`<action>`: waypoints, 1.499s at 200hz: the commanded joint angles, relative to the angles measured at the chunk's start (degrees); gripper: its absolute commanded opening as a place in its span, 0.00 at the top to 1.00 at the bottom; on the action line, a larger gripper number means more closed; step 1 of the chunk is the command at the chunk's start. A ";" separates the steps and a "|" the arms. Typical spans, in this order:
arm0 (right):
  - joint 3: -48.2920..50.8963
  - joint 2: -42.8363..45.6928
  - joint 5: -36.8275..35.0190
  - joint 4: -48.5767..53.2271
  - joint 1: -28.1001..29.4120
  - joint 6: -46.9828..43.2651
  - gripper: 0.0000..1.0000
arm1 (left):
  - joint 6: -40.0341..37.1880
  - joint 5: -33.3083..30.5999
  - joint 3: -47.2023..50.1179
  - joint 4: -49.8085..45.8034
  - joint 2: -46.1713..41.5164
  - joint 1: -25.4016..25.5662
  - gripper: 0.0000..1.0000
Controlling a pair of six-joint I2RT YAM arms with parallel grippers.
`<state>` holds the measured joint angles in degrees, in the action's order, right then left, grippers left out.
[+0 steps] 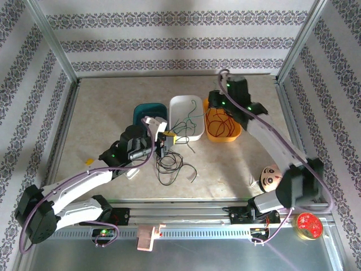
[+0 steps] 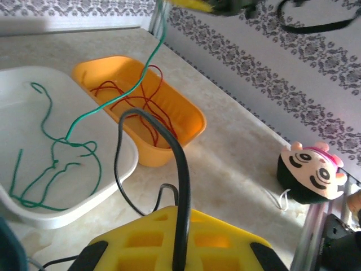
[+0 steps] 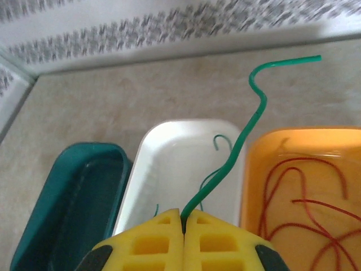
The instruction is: Untangle the cables
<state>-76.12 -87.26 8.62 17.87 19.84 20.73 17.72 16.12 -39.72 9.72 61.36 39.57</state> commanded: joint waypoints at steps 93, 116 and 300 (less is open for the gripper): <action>-18.10 -25.84 6.85 10.56 4.42 -3.42 0.61 | 1.36 -5.67 1.60 -3.08 -2.78 -1.95 1.00; -15.46 -21.36 1.83 8.94 4.42 -3.92 0.48 | 1.43 -6.01 1.20 -2.95 -2.67 -1.95 1.00; 15.86 9.14 -10.65 0.64 4.07 -0.96 0.43 | -1.74 -28.89 -6.50 -6.81 -11.33 -5.94 1.00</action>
<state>-61.58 -79.99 -0.69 20.27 23.79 18.35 17.76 -5.96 -44.58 4.67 49.91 36.10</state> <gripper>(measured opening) 0.575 0.056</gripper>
